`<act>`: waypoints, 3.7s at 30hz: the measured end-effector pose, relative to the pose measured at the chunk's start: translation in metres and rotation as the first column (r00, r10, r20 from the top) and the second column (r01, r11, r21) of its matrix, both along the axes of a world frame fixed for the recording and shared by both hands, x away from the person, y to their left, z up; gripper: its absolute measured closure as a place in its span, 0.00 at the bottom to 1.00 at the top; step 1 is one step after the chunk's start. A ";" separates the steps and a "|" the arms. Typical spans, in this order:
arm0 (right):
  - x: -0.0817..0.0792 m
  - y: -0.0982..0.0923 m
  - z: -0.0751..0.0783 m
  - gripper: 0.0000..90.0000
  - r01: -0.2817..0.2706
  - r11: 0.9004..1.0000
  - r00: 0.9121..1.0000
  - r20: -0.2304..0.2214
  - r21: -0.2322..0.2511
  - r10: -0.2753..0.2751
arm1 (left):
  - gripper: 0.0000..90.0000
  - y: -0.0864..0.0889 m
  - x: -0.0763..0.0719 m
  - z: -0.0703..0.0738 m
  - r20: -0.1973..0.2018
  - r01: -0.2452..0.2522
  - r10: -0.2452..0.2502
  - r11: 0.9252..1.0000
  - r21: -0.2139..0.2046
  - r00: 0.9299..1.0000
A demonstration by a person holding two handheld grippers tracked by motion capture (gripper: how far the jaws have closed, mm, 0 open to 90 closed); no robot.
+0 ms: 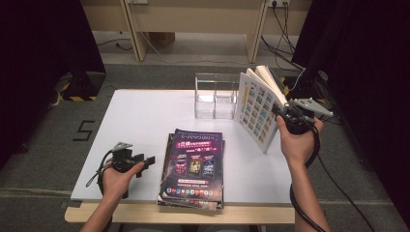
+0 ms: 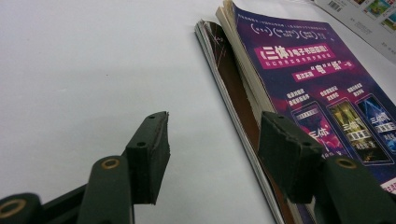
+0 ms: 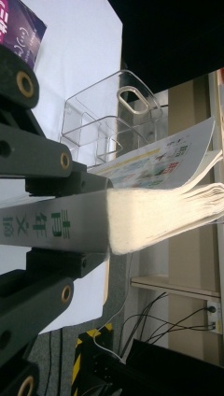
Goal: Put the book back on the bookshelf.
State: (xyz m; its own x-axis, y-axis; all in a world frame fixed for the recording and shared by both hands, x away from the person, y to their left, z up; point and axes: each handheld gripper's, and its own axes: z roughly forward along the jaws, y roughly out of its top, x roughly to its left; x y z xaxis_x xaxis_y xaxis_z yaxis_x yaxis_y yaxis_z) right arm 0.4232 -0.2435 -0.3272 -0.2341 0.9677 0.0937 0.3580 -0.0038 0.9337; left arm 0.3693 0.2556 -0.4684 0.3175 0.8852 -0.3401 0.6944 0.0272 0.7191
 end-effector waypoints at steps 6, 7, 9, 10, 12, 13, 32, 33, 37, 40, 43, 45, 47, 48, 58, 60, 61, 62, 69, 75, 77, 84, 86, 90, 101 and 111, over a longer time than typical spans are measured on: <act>-0.001 0.001 0.000 0.76 0.001 1.000 1.000 0.008 -0.011 -0.001 | 0.47 0.001 0.000 0.000 0.002 -0.002 0.002 1.000 0.000 1.000; -0.001 0.001 0.001 0.75 -0.002 1.000 1.000 0.012 -0.013 0.002 | 0.47 0.001 0.000 0.000 0.002 -0.002 0.002 1.000 0.000 1.000; -0.001 0.001 0.002 0.74 -0.004 1.000 1.000 0.012 -0.020 0.005 | 0.47 0.001 0.000 0.000 0.002 -0.002 0.002 1.000 0.001 1.000; -0.001 0.002 0.003 0.73 -0.002 1.000 1.000 0.018 -0.025 0.003 | 0.47 0.001 0.000 0.000 0.002 -0.001 0.001 1.000 0.000 1.000; -0.001 0.002 0.004 0.70 -0.002 0.999 0.999 0.033 -0.044 0.004 | 0.47 0.000 0.000 0.000 0.001 -0.001 0.001 1.000 0.001 1.000; 0.000 0.002 0.005 0.68 0.000 0.999 0.999 0.035 -0.052 0.002 | 0.47 0.000 0.000 0.000 0.001 -0.001 0.001 1.000 0.000 1.000; 0.017 0.007 0.013 0.62 -0.005 0.996 0.999 0.048 -0.084 0.009 | 0.47 0.002 0.000 0.000 0.002 -0.003 0.003 1.000 -0.005 1.000; 0.018 0.007 0.013 0.62 -0.008 0.996 0.999 0.041 -0.092 0.012 | 0.47 0.002 0.000 0.000 -0.001 -0.001 0.001 1.000 -0.005 1.000; 0.020 0.006 0.015 0.63 -0.001 0.997 1.000 0.030 -0.078 0.004 | 0.47 0.002 0.000 0.000 -0.003 -0.003 0.003 1.000 -0.002 1.000; 0.021 0.006 0.016 0.71 -0.022 0.997 1.000 0.010 -0.071 0.023 | 0.47 0.003 0.000 0.000 -0.004 -0.004 0.004 1.000 -0.003 1.000; 0.022 0.006 0.018 0.76 -0.024 0.997 1.000 0.004 -0.080 0.025 | 0.47 0.002 0.000 -0.001 -0.005 -0.001 0.001 1.000 -0.001 1.000; 0.023 0.007 0.019 0.76 -0.023 0.997 1.000 -0.014 -0.069 0.022 | 0.47 0.002 0.001 -0.001 -0.005 -0.001 0.001 1.000 -0.002 1.000; 0.025 0.007 0.020 0.77 -0.017 0.997 1.000 -0.011 -0.076 0.016 | 0.47 0.002 0.001 -0.001 -0.005 -0.001 0.001 1.000 -0.002 1.000; 0.025 0.007 0.020 0.77 -0.016 0.997 1.000 -0.013 -0.072 0.015 | 0.47 0.002 0.001 -0.001 -0.005 -0.001 0.001 1.000 -0.002 1.000; 0.030 0.013 0.018 0.78 0.009 0.998 1.000 -0.018 -0.059 -0.010 | 0.47 0.002 0.001 -0.001 -0.005 -0.001 0.001 1.000 -0.005 1.000; 0.030 0.013 0.018 0.80 0.009 0.999 1.000 -0.024 -0.048 -0.010 | 0.47 0.002 0.001 -0.001 -0.005 -0.002 0.002 1.000 -0.004 1.000; 0.030 0.013 0.018 0.81 0.010 0.999 1.000 -0.026 -0.047 -0.011 | 0.47 0.002 0.001 -0.001 -0.006 -0.002 0.002 1.000 -0.003 1.000; 0.030 0.013 0.019 0.81 0.016 0.999 0.999 -0.032 -0.044 -0.018 | 0.47 0.002 0.001 -0.001 -0.005 0.001 -0.001 1.000 -0.004 1.000; 0.029 0.014 0.019 0.82 0.018 1.000 0.999 -0.029 -0.015 -0.019 | 0.47 0.002 0.002 -0.001 -0.005 -0.002 0.002 1.000 -0.006 1.000; 0.031 0.020 0.020 0.82 0.021 1.000 1.000 -0.011 -0.007 -0.021 | 0.47 0.003 0.001 -0.001 -0.007 -0.007 0.007 1.000 -0.005 1.000; 0.032 0.022 0.021 0.82 0.025 1.000 1.000 -0.011 -0.007 -0.026 | 0.48 0.003 0.001 -0.001 -0.003 -0.007 0.007 1.000 -0.009 1.000; 0.032 0.025 0.023 0.83 0.038 0.999 0.999 0.002 0.009 -0.038 | 0.48 0.004 0.001 0.000 0.001 -0.009 0.009 1.000 -0.008 1.000; 0.033 0.026 0.025 0.83 0.038 0.999 0.999 0.005 0.010 -0.038 | 0.48 0.004 0.001 0.000 0.001 -0.009 0.009 1.000 -0.005 1.000; 0.033 0.027 0.028 0.83 0.042 0.999 0.999 0.027 0.005 -0.042 | 0.48 0.005 0.001 0.000 0.002 -0.009 0.009 1.000 -0.004 1.000; 0.039 0.032 0.031 0.83 0.051 0.999 0.998 0.035 0.013 -0.051 | 0.48 0.006 0.001 0.001 0.006 -0.016 0.016 1.000 -0.004 1.000; 0.047 0.037 0.036 0.83 0.061 0.998 0.997 0.050 0.011 -0.061 | 0.48 0.007 0.001 0.001 0.006 -0.018 0.018 1.000 -0.005 1.000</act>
